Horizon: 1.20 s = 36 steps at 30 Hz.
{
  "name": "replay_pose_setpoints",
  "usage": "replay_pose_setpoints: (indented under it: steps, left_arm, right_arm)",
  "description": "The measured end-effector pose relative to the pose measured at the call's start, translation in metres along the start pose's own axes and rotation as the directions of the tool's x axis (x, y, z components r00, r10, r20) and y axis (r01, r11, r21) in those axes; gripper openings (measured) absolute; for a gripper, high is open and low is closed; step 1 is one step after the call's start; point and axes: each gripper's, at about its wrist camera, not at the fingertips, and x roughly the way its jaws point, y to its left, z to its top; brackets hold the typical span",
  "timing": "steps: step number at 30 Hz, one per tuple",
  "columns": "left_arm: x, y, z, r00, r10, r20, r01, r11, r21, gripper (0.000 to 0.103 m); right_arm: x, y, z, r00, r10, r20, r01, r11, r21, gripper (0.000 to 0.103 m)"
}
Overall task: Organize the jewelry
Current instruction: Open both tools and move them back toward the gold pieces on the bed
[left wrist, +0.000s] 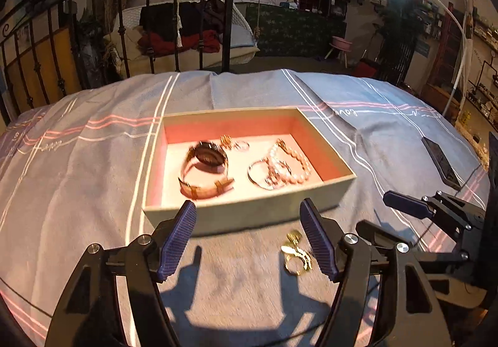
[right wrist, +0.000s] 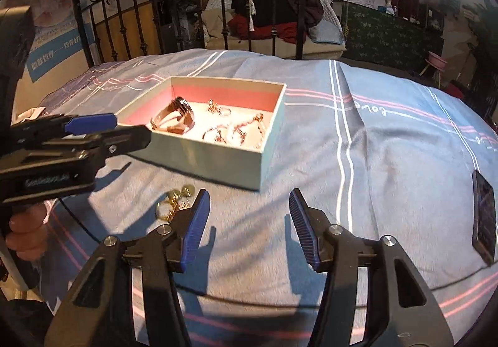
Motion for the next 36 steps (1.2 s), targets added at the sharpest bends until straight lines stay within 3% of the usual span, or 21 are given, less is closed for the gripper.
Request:
replay_pose_setpoints:
  steps: [4,13,20,25,28,29,32,36]
  left_arm:
    - [0.005,-0.018,-0.028,0.999,0.003,-0.045,-0.003,1.0,0.01,0.067]
    - [0.037,-0.025,-0.026,0.99,0.039,-0.139,-0.036,0.999,0.025,0.066]
    - [0.032,-0.003,-0.034,0.987,0.108,-0.12,-0.108,0.994,0.0,0.066]
    - [0.025,0.015,-0.035,0.988,0.111,-0.106,-0.116,0.993,-0.036,0.064]
    - [0.024,0.018,-0.036,0.991,0.093,-0.1,-0.099,0.994,-0.047,0.064]
    - [0.023,0.019,-0.036,0.991,0.088,-0.1,-0.093,0.994,-0.051,0.064]
    - [0.022,0.021,-0.036,0.993,0.073,-0.094,-0.079,0.995,-0.058,0.064]
    - [0.023,0.016,-0.035,0.993,0.064,-0.098,-0.068,0.997,-0.046,0.065]
  right_arm:
    - [-0.002,-0.008,-0.023,1.0,-0.007,-0.02,0.007,1.0,0.021,0.055]
    - [0.0,-0.005,-0.032,1.0,-0.012,-0.019,0.012,1.0,0.018,0.06]
    - [0.006,0.006,-0.024,0.999,0.014,-0.038,-0.014,1.0,-0.02,0.061]
    - [0.023,0.027,-0.013,0.99,0.111,-0.086,-0.117,0.991,-0.059,0.06]
    - [0.034,0.039,-0.006,0.988,0.109,-0.106,-0.119,0.989,-0.092,0.048]
    - [0.037,0.041,-0.004,0.987,0.112,-0.112,-0.124,0.987,-0.104,0.036]
    - [0.04,0.046,-0.002,0.985,0.127,-0.121,-0.141,0.983,-0.121,0.015]
    - [0.034,0.042,-0.007,0.986,0.133,-0.1,-0.142,0.985,-0.093,0.015]
